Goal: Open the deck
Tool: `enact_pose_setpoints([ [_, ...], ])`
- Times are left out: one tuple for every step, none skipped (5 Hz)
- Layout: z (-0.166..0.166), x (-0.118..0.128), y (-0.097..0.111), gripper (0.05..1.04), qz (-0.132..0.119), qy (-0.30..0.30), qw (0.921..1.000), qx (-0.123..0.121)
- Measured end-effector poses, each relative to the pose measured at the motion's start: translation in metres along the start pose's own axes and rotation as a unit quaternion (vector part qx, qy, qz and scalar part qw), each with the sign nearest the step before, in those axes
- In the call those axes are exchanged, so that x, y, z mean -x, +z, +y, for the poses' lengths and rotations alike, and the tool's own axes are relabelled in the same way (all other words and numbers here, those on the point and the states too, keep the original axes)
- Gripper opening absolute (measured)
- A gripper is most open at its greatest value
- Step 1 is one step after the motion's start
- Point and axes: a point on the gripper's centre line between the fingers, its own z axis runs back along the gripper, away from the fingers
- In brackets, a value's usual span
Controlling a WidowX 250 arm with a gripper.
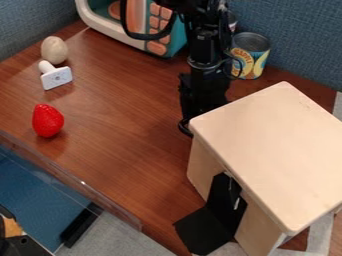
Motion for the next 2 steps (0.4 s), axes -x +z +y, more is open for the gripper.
enact_pose_setpoints([
  [0.002, 0.001, 0.001, 0.365, 0.01, -0.012, 0.9999, 0.001],
  [0.013, 0.001, 0.005, 0.168, 0.008, 0.003, 0.9999, 0.009],
])
